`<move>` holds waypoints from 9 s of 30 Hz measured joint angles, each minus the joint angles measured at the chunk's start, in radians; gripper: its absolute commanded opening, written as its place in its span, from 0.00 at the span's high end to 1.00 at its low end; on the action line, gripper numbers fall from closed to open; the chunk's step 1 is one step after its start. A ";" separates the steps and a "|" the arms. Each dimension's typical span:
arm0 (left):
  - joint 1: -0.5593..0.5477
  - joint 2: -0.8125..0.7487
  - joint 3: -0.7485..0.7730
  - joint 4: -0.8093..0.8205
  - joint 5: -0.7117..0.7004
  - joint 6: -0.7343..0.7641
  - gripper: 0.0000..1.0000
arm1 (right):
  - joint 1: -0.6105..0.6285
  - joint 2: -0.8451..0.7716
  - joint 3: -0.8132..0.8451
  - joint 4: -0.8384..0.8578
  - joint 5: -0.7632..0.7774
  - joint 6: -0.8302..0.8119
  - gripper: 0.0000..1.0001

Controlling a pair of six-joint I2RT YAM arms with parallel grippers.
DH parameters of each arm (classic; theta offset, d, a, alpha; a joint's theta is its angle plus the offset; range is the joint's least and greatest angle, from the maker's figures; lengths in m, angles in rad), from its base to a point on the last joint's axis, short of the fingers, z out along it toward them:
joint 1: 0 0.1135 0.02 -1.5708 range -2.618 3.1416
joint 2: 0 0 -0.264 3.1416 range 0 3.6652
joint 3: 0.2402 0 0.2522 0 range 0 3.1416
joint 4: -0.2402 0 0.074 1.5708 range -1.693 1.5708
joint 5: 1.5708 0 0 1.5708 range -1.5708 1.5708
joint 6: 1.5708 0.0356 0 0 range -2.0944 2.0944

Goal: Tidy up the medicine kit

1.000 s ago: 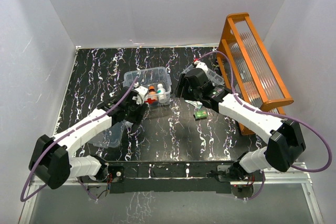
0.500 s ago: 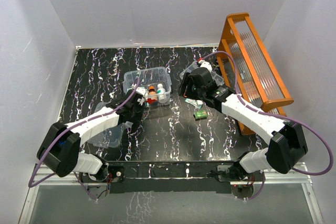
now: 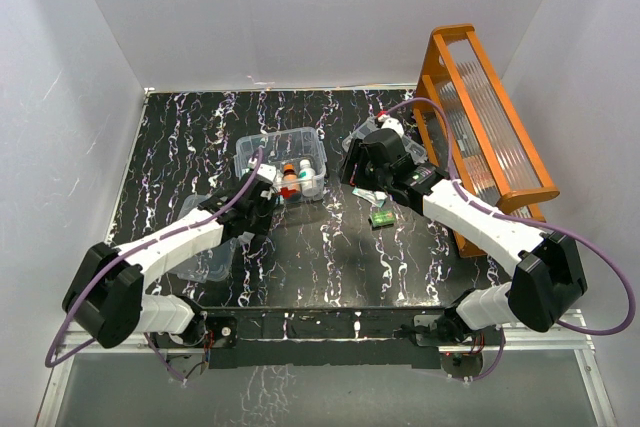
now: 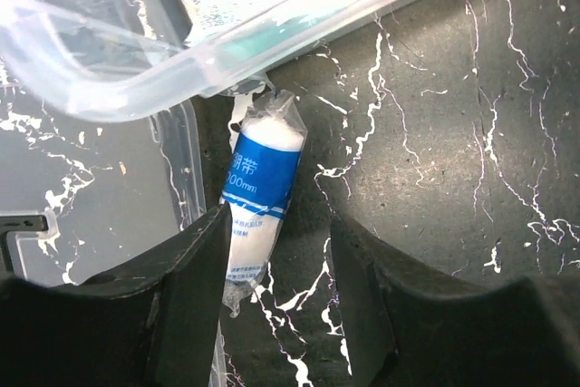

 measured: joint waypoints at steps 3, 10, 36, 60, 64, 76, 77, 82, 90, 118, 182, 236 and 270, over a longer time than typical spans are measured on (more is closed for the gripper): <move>0.000 -0.027 -0.014 0.005 -0.020 -0.021 0.51 | -0.001 0.000 0.000 0.000 -0.003 0.000 0.43; 0.000 -0.001 -0.041 0.010 -0.050 -0.083 0.63 | -0.003 0.000 0.000 0.000 -0.011 0.003 0.43; 0.000 0.066 -0.034 0.005 -0.145 -0.171 1.00 | -0.004 -0.030 -0.006 0.002 -0.021 0.008 0.44; -0.002 -0.220 0.132 -0.157 0.220 0.014 1.00 | -0.005 -0.077 -0.019 0.004 -0.016 0.020 0.44; -0.002 -0.207 0.264 -0.171 0.232 0.117 1.00 | -0.005 -0.107 -0.033 0.005 -0.005 0.024 0.44; 0.033 0.239 0.664 -0.153 0.235 0.488 1.00 | -0.017 -0.156 -0.044 0.003 0.025 0.026 0.44; 0.047 0.277 0.671 -0.153 0.244 0.509 1.00 | -0.018 -0.162 -0.050 -0.001 0.029 0.026 0.44; 0.123 0.418 0.705 -0.150 0.274 0.585 1.00 | -0.024 -0.187 -0.064 -0.011 0.042 0.025 0.43; 0.150 0.557 0.761 -0.068 0.274 0.667 1.00 | -0.026 -0.197 -0.066 -0.022 0.051 0.026 0.43; 0.149 0.805 0.803 0.117 0.295 0.680 1.00 | -0.032 -0.206 -0.080 -0.039 0.051 0.031 0.43; 0.204 -0.441 0.119 -0.126 0.136 -0.074 0.29 | -0.185 0.488 0.102 -0.004 0.128 -0.332 0.79; 0.204 -0.370 0.106 0.019 0.063 -0.019 0.28 | -0.279 0.648 0.398 0.080 -0.153 -0.861 0.81; 0.204 -0.369 0.115 0.002 0.082 -0.038 0.28 | -0.279 0.639 0.375 0.009 -0.266 -0.692 0.49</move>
